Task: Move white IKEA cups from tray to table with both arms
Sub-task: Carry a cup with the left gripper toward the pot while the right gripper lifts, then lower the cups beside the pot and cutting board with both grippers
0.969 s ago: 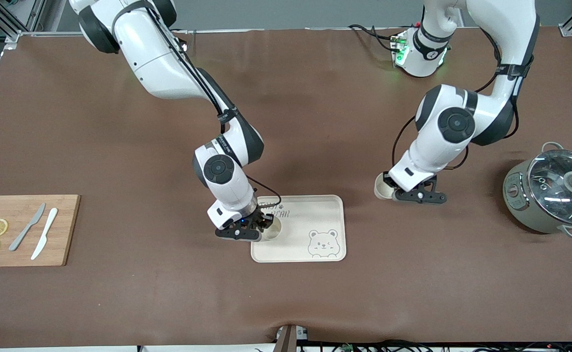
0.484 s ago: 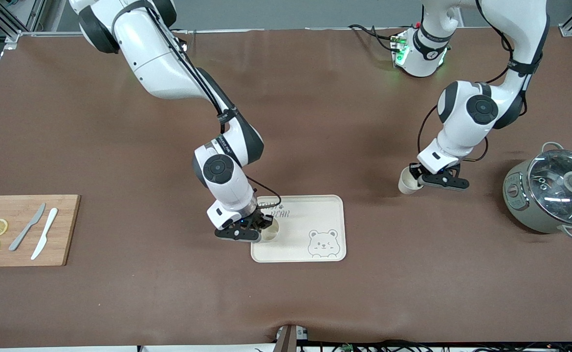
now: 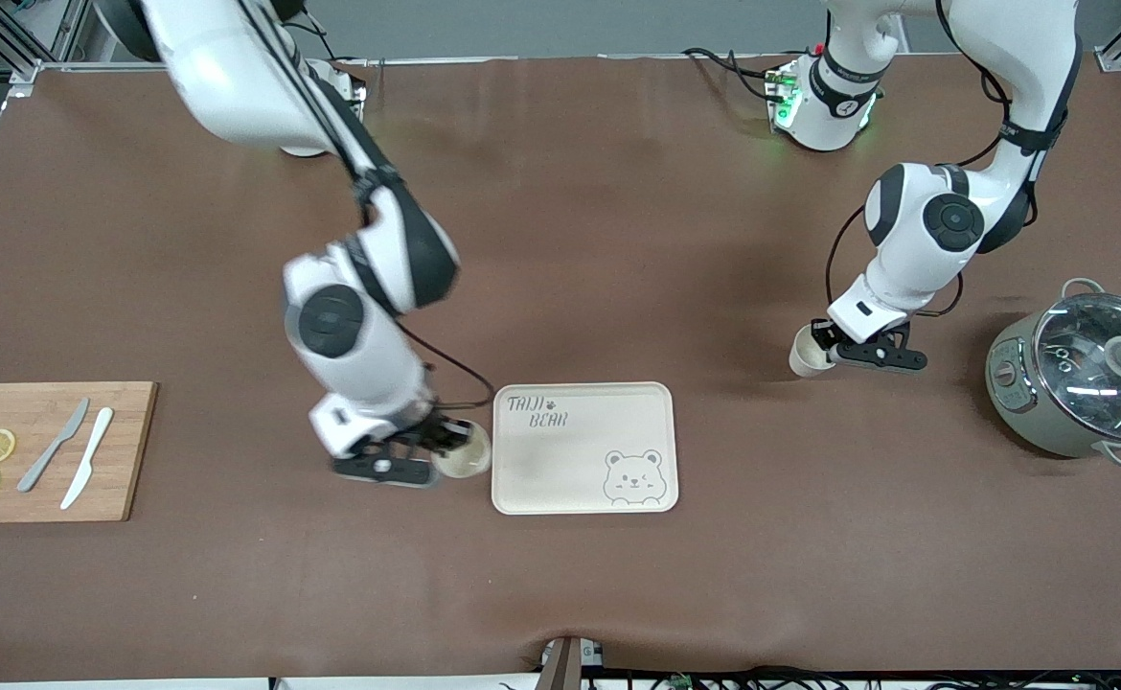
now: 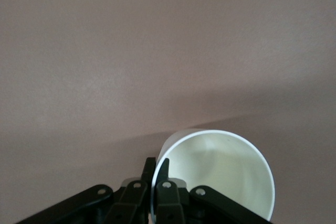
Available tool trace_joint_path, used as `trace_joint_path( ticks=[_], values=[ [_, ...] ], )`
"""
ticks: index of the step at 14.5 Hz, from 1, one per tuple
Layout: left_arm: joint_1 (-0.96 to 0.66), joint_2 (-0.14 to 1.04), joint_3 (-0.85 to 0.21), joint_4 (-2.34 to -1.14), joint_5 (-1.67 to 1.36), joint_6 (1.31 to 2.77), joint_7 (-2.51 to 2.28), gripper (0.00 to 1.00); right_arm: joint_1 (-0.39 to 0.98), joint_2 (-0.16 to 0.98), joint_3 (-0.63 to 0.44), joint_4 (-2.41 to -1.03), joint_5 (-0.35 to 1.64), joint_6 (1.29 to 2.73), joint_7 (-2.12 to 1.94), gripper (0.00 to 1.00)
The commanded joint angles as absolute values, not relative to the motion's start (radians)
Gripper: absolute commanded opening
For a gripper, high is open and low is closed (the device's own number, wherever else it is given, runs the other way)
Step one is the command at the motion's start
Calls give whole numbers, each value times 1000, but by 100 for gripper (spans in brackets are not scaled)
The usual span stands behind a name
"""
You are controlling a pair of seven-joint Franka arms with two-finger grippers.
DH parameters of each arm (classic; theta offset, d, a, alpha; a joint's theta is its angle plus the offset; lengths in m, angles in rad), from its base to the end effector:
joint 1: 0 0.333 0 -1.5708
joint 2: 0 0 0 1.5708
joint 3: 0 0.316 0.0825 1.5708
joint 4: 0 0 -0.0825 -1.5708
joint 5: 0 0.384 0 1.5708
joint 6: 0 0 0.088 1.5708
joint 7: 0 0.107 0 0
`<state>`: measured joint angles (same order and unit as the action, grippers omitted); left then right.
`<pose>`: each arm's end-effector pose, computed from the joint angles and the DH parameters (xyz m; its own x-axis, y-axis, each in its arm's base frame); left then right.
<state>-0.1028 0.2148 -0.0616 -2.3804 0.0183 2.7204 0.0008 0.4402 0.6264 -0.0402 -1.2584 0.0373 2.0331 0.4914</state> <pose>0.5115 -0.0860 0.2440 0.9763 -0.1766 0.1254 -0.1785 -0.9839 0.0035 0.6830 0.2991 0.4079 0.9871 -0.1003 0.1250 -0.0907 -0.9926 -0.0804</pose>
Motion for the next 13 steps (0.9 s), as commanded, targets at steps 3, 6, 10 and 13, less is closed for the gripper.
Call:
trace_joint_path(
  ticks=[3,6,10,13],
  values=[
    [-75,242,-71,-2367,6,2730,6,0,266,344,-23,-1497,25,1924,152,0],
    [-75,267,-72,-2353,6,2734,9,0,180,252,-21,-1636,25,1971,2,0],
    [-77,276,-72,-2347,6,2737,23,0,63,227,-20,-1811,28,2175,-225,0],
    [-81,284,-71,-2339,8,2735,26,77,9,239,-20,-1888,37,2299,-322,0]
  ],
)
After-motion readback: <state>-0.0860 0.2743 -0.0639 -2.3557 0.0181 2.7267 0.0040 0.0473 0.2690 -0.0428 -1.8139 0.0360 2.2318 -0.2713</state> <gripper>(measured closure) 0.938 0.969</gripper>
